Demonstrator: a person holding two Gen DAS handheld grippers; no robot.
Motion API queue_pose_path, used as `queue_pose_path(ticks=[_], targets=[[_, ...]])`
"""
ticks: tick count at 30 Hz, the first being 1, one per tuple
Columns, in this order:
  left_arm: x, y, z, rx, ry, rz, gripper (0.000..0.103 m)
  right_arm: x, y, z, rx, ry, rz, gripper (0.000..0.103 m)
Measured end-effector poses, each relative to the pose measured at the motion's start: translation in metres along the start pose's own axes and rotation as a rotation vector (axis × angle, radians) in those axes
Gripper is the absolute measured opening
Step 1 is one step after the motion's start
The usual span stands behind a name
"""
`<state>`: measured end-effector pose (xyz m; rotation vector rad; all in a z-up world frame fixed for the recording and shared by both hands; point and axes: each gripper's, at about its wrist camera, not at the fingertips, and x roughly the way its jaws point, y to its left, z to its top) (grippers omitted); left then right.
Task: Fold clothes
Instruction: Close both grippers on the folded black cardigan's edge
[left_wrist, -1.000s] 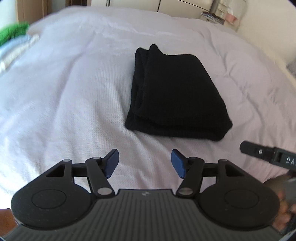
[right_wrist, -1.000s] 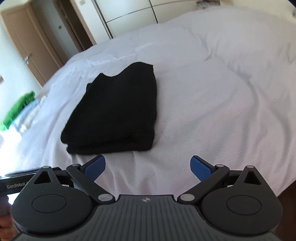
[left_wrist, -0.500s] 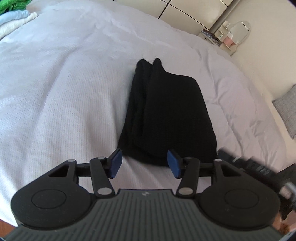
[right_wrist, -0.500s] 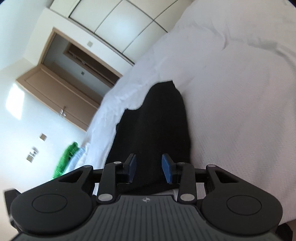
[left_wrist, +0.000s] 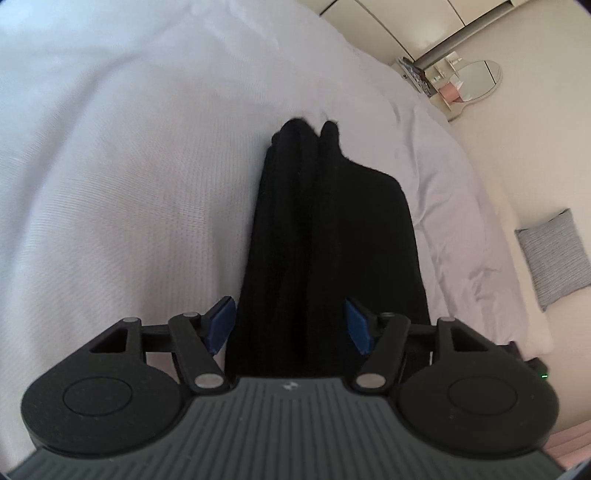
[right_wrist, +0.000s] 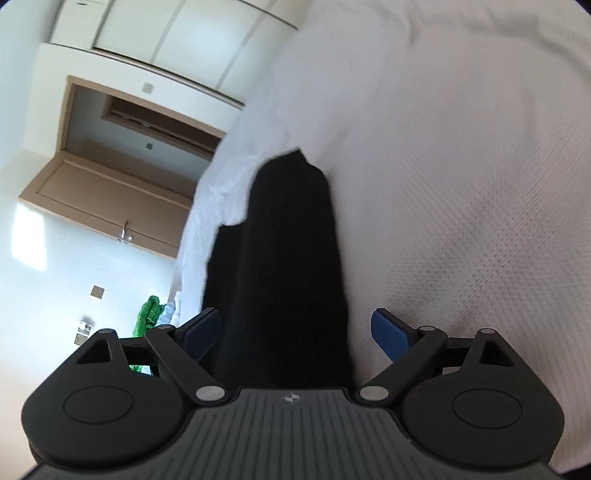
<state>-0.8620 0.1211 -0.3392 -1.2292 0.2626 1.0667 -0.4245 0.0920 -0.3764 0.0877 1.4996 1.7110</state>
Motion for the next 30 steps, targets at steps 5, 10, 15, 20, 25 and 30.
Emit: queue_pose_path(ticks=[5, 10, 15, 20, 25, 30], targets=[[0.026, 0.024, 0.018, -0.062, 0.043, -0.09, 0.064, 0.025, -0.008, 0.015, 0.008, 0.049, 0.017, 0.092], [0.041, 0.034, 0.033, -0.073, 0.057, -0.155, 0.065, 0.041, -0.007, 0.032, 0.002, 0.083, 0.027, 0.092], [0.062, 0.03, 0.044, -0.06, 0.093, -0.208, 0.066, 0.052, -0.007, 0.04, 0.002, 0.102, 0.032, 0.094], [0.08, 0.024, 0.046, -0.034, 0.133, -0.241, 0.065, 0.059, -0.006, 0.044, 0.0, 0.111, 0.039, 0.095], [0.084, 0.027, 0.041, -0.061, 0.144, -0.283, 0.051, 0.068, 0.0, 0.044, -0.042, 0.136, 0.043, 0.094], [0.101, 0.028, 0.045, -0.066, 0.156, -0.303, 0.051, 0.084, 0.006, 0.045, -0.102, 0.191, 0.045, 0.089]])
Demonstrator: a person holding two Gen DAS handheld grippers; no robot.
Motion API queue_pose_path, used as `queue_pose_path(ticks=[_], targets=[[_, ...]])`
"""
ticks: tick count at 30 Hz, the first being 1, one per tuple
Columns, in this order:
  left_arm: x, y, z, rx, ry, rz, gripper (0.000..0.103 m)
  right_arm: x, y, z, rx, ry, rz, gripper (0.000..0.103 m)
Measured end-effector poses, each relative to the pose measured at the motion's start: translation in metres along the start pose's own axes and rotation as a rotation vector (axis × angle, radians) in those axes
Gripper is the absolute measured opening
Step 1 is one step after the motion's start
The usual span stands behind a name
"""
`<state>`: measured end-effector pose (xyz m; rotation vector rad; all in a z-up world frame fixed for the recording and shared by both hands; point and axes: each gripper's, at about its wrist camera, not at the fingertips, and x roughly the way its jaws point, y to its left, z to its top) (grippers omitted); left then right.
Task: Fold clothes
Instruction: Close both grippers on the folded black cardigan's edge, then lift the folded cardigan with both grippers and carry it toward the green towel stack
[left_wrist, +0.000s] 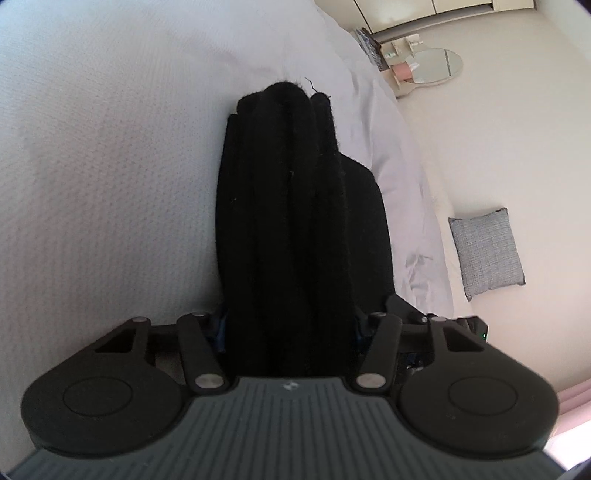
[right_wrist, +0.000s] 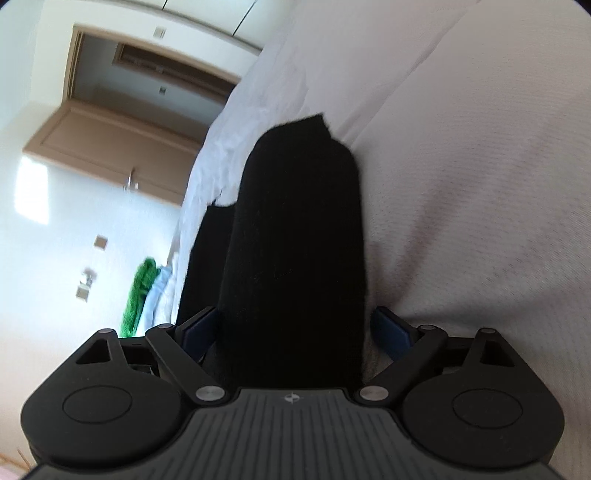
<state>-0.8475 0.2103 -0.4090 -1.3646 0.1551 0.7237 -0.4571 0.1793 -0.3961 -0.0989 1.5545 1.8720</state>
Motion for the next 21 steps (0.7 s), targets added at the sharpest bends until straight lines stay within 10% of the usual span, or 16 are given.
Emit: queue_pose_path(ticks=[13, 21], targets=[[0.003, -0.049, 0.016, 0.061, 0.032, 0.115, 0.034, 0.005, 0.008, 0.012, 0.047, 0.098, 0.042, 0.056], [-0.069, -0.145, 0.028, -0.008, 0.012, 0.158, 0.033, -0.045, 0.095, 0.013, 0.18, 0.094, 0.047, 0.053]])
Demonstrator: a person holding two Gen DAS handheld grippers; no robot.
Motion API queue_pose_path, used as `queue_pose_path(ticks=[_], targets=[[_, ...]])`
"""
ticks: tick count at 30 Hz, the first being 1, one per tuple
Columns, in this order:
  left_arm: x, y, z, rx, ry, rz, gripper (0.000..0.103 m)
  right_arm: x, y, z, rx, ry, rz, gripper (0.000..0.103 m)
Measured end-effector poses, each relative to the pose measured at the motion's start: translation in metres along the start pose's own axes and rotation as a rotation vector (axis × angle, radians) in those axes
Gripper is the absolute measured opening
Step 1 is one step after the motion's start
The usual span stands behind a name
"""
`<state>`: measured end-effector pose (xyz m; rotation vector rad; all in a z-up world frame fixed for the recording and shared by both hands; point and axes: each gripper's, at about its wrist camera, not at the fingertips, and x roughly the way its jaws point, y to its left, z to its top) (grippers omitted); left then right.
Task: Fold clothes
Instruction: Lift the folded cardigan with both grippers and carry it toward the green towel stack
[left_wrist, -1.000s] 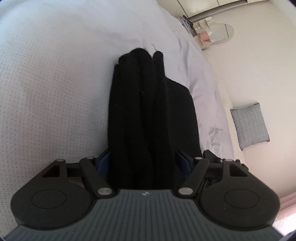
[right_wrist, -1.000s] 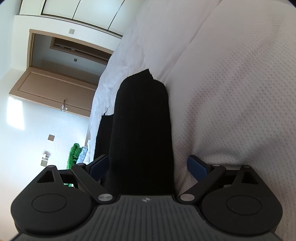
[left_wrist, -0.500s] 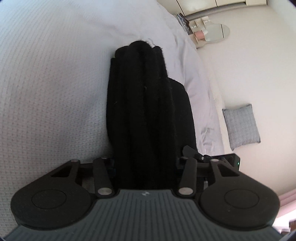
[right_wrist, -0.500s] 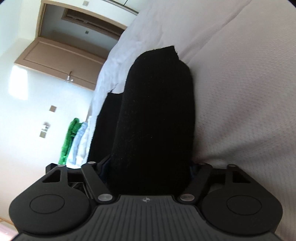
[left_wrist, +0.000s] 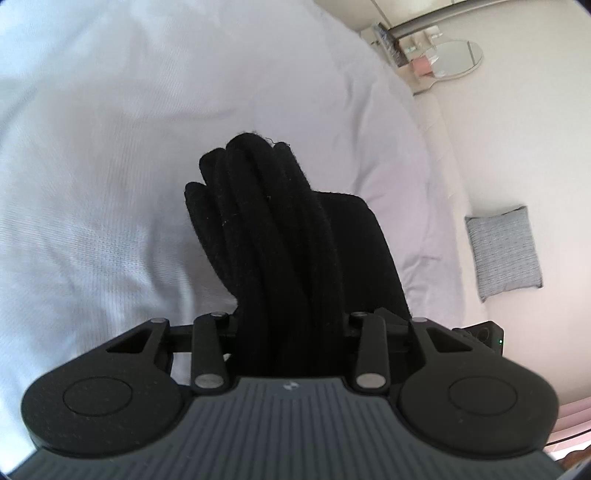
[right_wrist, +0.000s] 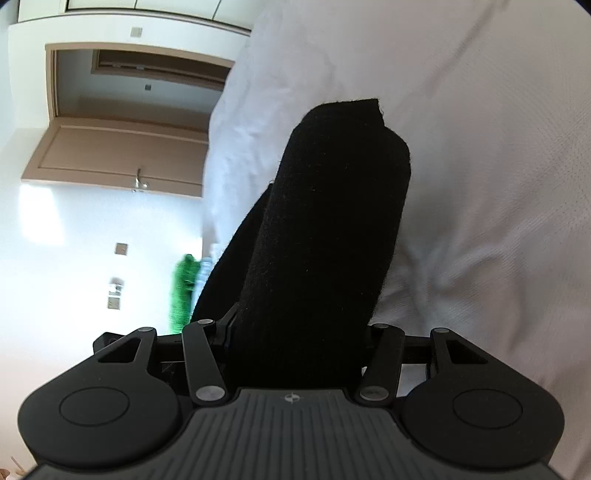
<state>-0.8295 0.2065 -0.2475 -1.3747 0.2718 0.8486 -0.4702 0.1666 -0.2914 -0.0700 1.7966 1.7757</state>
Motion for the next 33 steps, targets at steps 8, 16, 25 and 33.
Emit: queue_pose_path(ticks=[8, 16, 25, 33], targets=[[-0.14, -0.016, 0.004, -0.054, -0.18, 0.002, 0.033, -0.003, 0.13, -0.005, -0.091, 0.062, 0.05, 0.053], [-0.299, 0.076, 0.054, -0.02, -0.293, 0.045, 0.033, 0.129, 0.249, -0.044, -0.205, 0.108, 0.145, 0.053], [-0.453, 0.203, 0.183, 0.088, -0.32, 0.089, 0.033, 0.331, 0.367, -0.087, -0.221, 0.015, 0.214, 0.053], [-0.485, 0.302, 0.263, 0.064, -0.367, 0.077, 0.034, 0.472, 0.421, -0.068, -0.317, -0.013, 0.191, 0.053]])
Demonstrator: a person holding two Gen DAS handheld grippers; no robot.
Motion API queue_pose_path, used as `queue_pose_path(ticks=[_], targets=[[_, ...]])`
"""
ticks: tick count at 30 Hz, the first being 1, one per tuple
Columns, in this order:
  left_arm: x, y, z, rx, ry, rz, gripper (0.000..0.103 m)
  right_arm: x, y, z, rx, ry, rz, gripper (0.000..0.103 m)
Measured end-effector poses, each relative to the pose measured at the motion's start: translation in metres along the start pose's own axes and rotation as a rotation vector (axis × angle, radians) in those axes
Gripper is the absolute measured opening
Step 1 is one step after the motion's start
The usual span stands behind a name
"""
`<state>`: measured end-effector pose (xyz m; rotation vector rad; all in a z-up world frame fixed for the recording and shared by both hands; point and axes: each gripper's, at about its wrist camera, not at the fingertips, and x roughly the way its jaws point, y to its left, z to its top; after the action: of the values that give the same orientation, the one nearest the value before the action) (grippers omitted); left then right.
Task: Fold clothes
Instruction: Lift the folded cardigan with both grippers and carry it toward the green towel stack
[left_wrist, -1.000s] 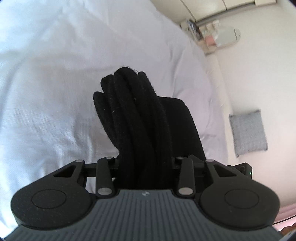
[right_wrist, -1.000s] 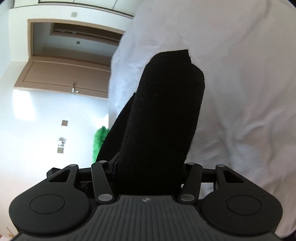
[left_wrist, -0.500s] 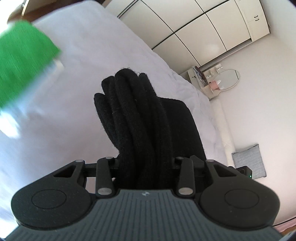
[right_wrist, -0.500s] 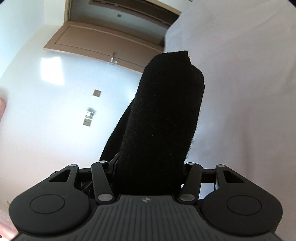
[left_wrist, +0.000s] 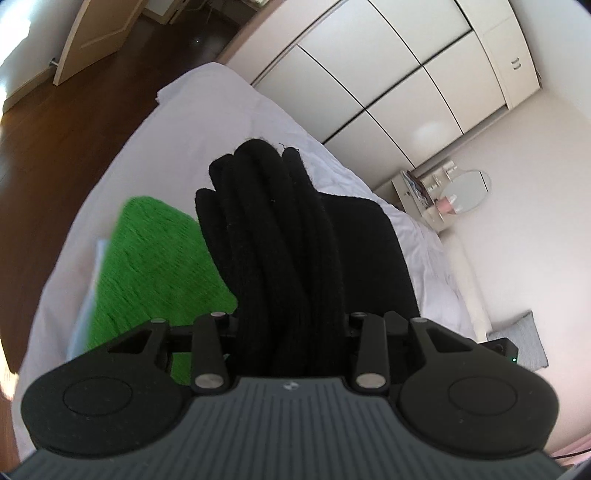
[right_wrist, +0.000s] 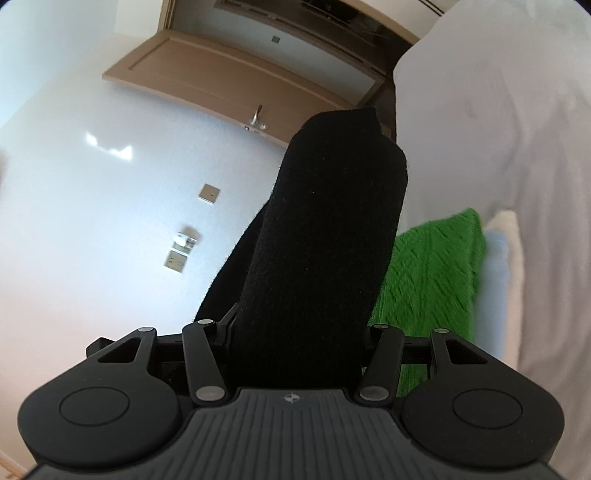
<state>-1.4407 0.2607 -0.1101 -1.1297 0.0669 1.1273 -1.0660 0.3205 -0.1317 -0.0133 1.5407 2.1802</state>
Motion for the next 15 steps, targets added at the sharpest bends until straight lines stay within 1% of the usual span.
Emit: queue_pose_path(ticks=[2, 3, 5, 8, 9, 10, 11, 12, 13, 14, 15], targets=[[0.01, 0.019, 0.007, -0.01, 0.002, -0.001, 0.034, 0.026, -0.003, 0.001, -0.013, 0.003, -0.015, 0.053], [0.015, 0.029, 0.011, -0.015, 0.004, -0.001, 0.034, 0.039, -0.004, -0.005, -0.016, 0.003, -0.023, 0.053], [0.025, 0.046, 0.012, -0.029, 0.009, -0.002, 0.034, 0.054, -0.013, -0.011, -0.022, 0.002, -0.038, 0.053], [0.038, 0.071, 0.006, -0.024, 0.012, 0.018, 0.035, 0.071, -0.031, -0.024, -0.027, 0.001, -0.055, 0.053], [0.044, 0.079, 0.001, -0.026, 0.022, 0.04, 0.035, 0.08, -0.039, -0.029, -0.037, 0.002, -0.066, 0.053], [0.05, 0.088, -0.003, -0.029, 0.033, 0.063, 0.036, 0.086, -0.046, -0.033, -0.055, 0.009, -0.084, 0.053], [0.057, 0.097, -0.008, -0.032, 0.045, 0.086, 0.039, 0.096, -0.053, -0.036, -0.067, 0.022, -0.12, 0.055], [0.063, 0.105, -0.013, -0.034, 0.056, 0.109, 0.04, 0.103, -0.061, -0.04, -0.067, 0.049, -0.177, 0.059], [0.063, 0.11, -0.018, -0.045, 0.048, 0.096, 0.041, 0.11, -0.068, -0.044, -0.068, 0.074, -0.231, 0.061], [0.061, 0.11, -0.019, -0.053, 0.037, 0.088, 0.041, 0.112, -0.073, -0.046, -0.075, 0.087, -0.261, 0.064], [0.059, 0.11, -0.02, -0.061, 0.027, 0.082, 0.042, 0.11, -0.073, -0.047, -0.083, 0.08, -0.27, 0.066]])
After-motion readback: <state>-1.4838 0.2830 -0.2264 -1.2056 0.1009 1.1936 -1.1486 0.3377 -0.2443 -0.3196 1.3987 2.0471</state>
